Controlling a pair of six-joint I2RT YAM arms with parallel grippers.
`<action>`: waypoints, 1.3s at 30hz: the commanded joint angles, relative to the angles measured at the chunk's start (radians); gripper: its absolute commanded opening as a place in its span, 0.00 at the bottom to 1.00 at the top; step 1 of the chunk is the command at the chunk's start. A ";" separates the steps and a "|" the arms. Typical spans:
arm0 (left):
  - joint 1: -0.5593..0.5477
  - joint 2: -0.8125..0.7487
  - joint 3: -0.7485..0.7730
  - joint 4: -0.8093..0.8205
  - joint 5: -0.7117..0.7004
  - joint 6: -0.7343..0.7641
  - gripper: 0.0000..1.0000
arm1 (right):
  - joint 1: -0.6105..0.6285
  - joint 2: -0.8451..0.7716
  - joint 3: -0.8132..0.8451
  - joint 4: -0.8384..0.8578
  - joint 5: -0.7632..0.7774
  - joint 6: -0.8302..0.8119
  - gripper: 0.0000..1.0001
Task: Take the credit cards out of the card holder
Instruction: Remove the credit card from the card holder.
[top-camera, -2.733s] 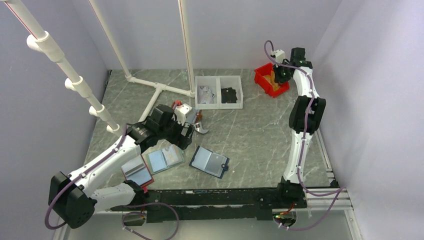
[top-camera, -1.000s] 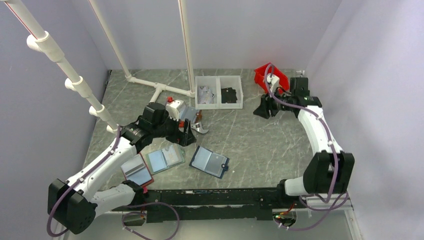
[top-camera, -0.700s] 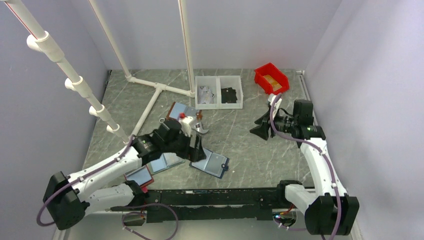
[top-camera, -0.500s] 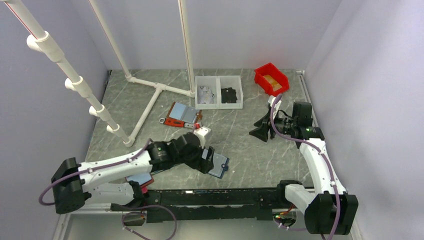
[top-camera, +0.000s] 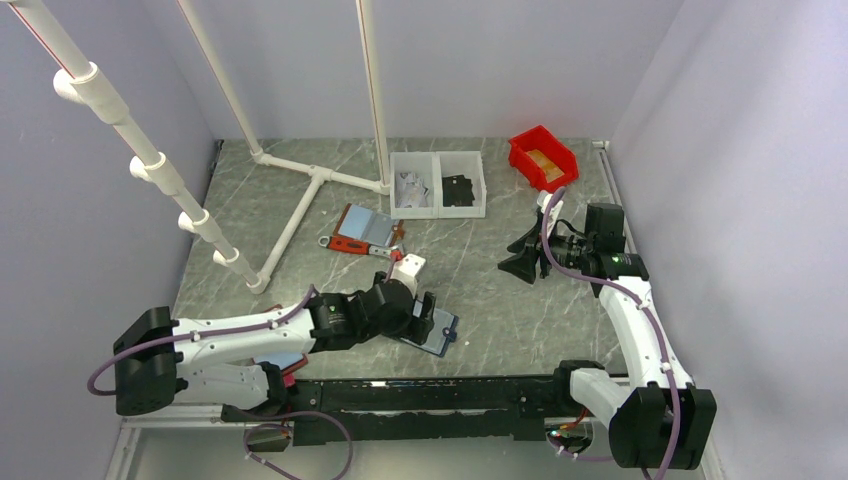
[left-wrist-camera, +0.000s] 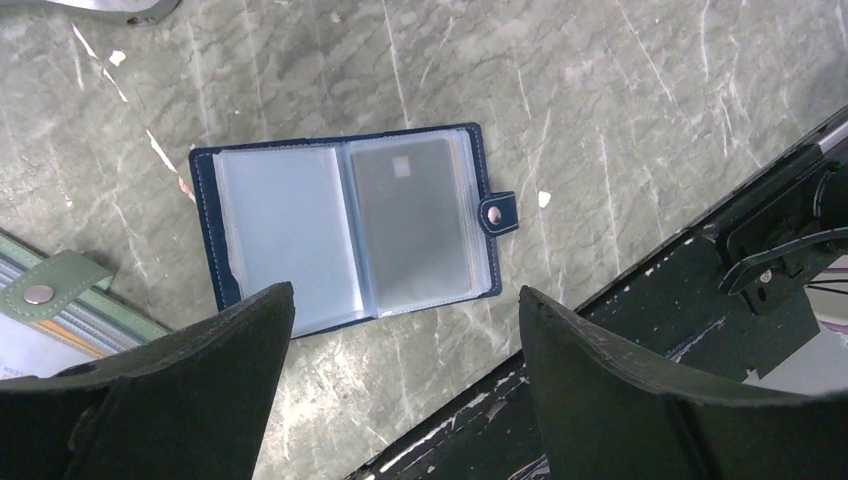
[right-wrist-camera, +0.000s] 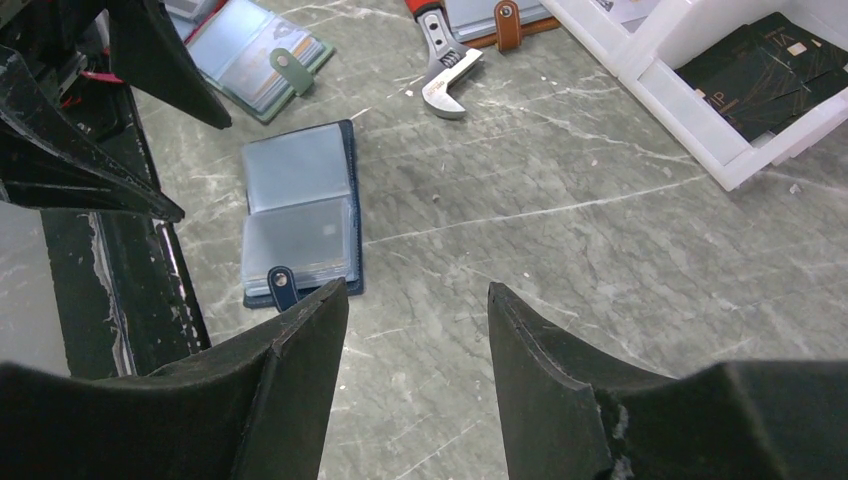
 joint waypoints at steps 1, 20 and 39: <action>-0.016 -0.047 -0.041 0.088 -0.020 -0.032 0.87 | -0.004 -0.005 0.019 0.034 -0.042 0.001 0.56; -0.089 0.047 0.042 -0.048 -0.097 -0.054 0.83 | -0.005 0.011 0.018 0.037 -0.046 0.007 0.57; -0.093 0.297 0.153 -0.056 -0.118 0.008 0.72 | -0.003 0.010 0.021 0.024 -0.061 0.002 0.57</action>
